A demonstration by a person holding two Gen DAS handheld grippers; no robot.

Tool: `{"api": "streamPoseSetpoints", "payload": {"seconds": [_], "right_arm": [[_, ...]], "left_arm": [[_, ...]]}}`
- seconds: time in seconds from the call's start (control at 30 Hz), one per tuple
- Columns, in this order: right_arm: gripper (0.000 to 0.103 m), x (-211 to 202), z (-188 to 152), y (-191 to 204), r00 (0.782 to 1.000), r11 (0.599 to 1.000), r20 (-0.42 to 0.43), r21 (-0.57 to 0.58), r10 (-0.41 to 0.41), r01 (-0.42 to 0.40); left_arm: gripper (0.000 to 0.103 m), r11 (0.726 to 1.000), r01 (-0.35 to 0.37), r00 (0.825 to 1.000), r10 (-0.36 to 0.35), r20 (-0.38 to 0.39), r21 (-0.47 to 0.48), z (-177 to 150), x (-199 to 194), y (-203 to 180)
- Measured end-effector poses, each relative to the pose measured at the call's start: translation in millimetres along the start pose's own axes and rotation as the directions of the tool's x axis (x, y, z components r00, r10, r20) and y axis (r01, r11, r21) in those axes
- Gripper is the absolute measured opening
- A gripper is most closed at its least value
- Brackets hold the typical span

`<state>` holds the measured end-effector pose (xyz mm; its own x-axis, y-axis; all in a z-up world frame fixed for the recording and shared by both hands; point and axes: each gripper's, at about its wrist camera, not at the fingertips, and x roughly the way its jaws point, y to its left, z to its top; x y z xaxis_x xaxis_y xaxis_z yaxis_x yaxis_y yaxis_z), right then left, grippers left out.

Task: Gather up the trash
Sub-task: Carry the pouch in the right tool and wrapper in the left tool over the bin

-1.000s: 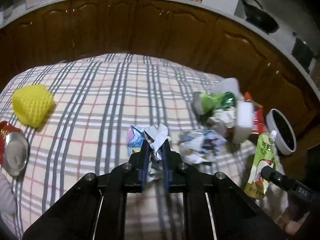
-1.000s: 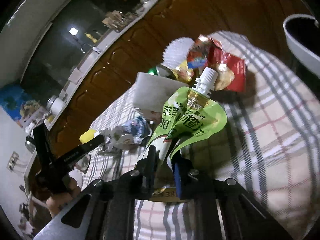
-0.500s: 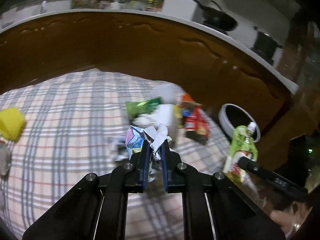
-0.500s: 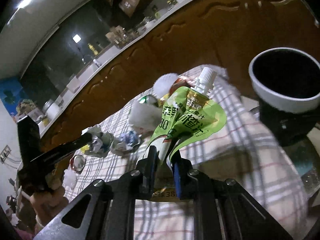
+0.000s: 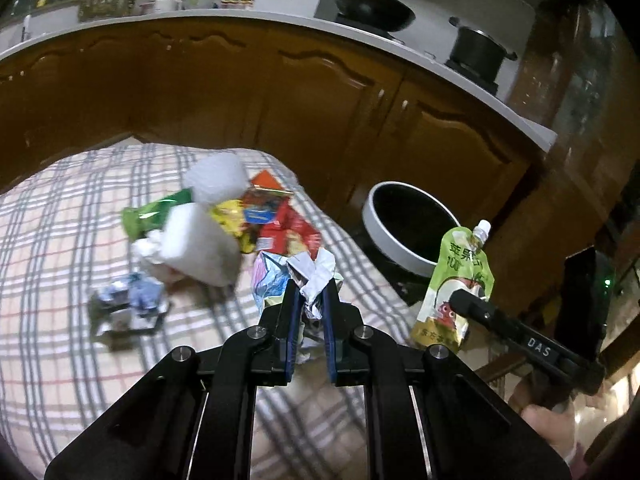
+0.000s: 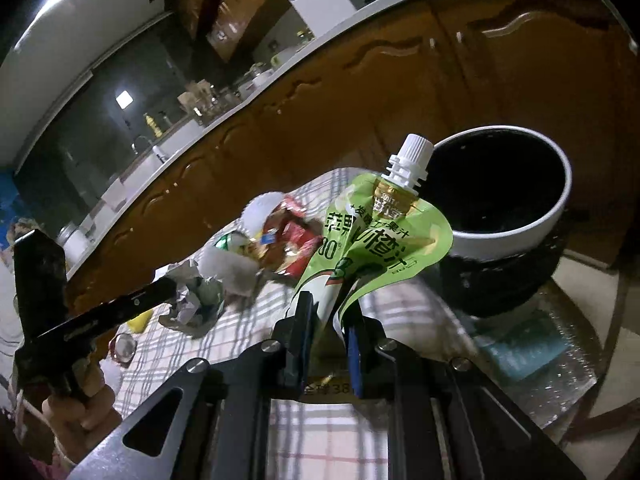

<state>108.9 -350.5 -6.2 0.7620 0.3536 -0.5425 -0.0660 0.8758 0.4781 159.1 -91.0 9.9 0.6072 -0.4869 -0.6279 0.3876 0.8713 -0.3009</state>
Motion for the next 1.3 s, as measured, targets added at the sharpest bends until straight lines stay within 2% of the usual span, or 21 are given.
{"api": "streamPoseSetpoints", "payload": {"seconds": [0.33,0.8,1.0,1.3], "right_arm": [[0.015,-15,14,-26,0.994,0.995,0.042,-0.021,-0.101,0.102],[0.015,-11,51,-64,0.972,0.973,0.086,-0.051,-0.219,0.224],[0.016,-3,65,-76,0.965,0.963,0.077,-0.076,-0.251,0.257],[0.016,13,89,-97,0.952,0.944,0.045,-0.123,-0.304,0.307]], "left_arm": [[0.009,0.998,0.064,0.998,-0.063,-0.027,0.029,9,30,-30],[0.009,0.988,0.147,0.987,-0.144,-0.065,0.046,48,85,-69],[0.009,0.982,0.182,0.981,-0.178,-0.083,0.041,62,113,-82],[0.010,0.979,0.197,0.975,-0.189,-0.119,0.054,80,156,-107]]}}
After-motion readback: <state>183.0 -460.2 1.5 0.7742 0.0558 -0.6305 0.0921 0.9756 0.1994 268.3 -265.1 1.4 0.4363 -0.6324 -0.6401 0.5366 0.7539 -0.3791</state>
